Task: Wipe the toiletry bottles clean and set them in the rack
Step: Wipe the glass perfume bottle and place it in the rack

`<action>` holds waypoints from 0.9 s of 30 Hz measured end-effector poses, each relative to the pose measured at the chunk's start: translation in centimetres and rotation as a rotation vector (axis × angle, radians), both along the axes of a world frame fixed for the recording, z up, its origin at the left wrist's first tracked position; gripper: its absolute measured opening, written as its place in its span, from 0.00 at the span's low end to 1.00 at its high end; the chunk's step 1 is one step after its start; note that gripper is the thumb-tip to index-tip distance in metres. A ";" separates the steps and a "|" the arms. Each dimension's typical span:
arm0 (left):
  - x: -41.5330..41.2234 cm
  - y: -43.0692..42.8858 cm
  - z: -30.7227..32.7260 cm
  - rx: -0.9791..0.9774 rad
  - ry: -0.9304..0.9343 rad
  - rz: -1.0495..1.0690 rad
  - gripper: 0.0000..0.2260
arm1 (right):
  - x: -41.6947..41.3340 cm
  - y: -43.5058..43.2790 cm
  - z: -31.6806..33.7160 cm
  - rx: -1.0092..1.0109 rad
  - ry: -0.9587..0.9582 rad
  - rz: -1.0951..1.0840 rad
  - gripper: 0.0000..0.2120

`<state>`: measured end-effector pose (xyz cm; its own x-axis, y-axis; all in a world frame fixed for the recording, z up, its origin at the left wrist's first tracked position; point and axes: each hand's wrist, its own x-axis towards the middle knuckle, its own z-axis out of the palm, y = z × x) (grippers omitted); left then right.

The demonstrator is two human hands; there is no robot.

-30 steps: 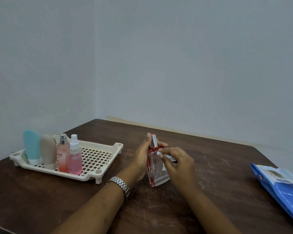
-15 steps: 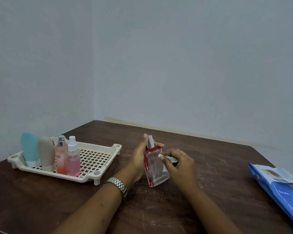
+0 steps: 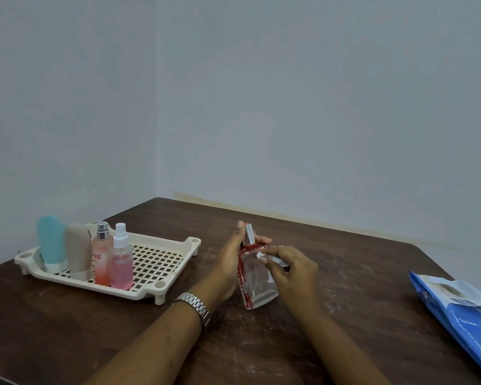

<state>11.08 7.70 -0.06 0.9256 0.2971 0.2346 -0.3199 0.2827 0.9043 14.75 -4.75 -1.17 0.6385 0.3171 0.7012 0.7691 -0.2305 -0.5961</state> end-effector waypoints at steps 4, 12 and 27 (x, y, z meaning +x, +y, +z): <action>0.2 0.2 -0.1 -0.003 -0.002 0.015 0.27 | 0.2 -0.2 -0.1 -0.032 -0.006 0.019 0.04; -0.5 -0.1 0.2 0.036 0.052 0.014 0.29 | 0.6 -0.8 0.0 -0.005 0.147 -0.009 0.03; -0.4 -0.4 0.2 0.062 0.004 -0.016 0.27 | 0.4 -0.2 0.0 0.067 0.061 -0.062 0.09</action>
